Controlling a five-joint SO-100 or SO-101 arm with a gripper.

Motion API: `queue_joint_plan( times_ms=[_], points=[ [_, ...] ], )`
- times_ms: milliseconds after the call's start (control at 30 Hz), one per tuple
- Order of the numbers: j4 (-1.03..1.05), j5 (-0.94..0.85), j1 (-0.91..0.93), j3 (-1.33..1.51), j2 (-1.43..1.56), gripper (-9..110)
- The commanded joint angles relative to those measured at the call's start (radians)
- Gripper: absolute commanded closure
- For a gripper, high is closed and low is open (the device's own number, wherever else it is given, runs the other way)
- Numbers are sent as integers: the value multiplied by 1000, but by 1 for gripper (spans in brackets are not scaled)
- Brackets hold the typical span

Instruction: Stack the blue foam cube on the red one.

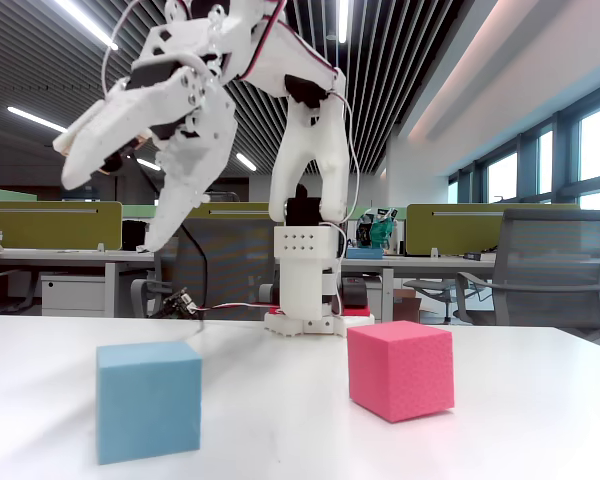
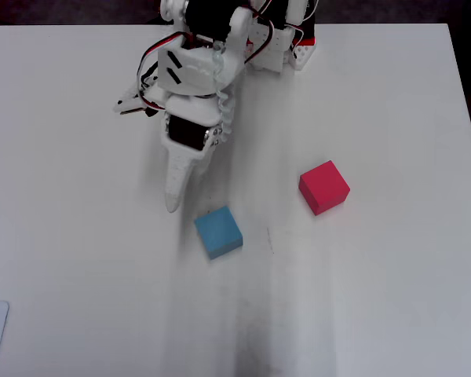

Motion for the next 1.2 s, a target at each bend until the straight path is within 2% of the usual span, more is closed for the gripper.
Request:
queue_joint_plan(
  times_ms=[0,567,800,1167],
  points=[
    [-25,-58,-11,-78,-40,64],
    [74,-442,-127,-259,-293,66],
    [146,-480,-117,-293,-337,65],
    [143,-525,-46,-400,-417,65]
  ],
)
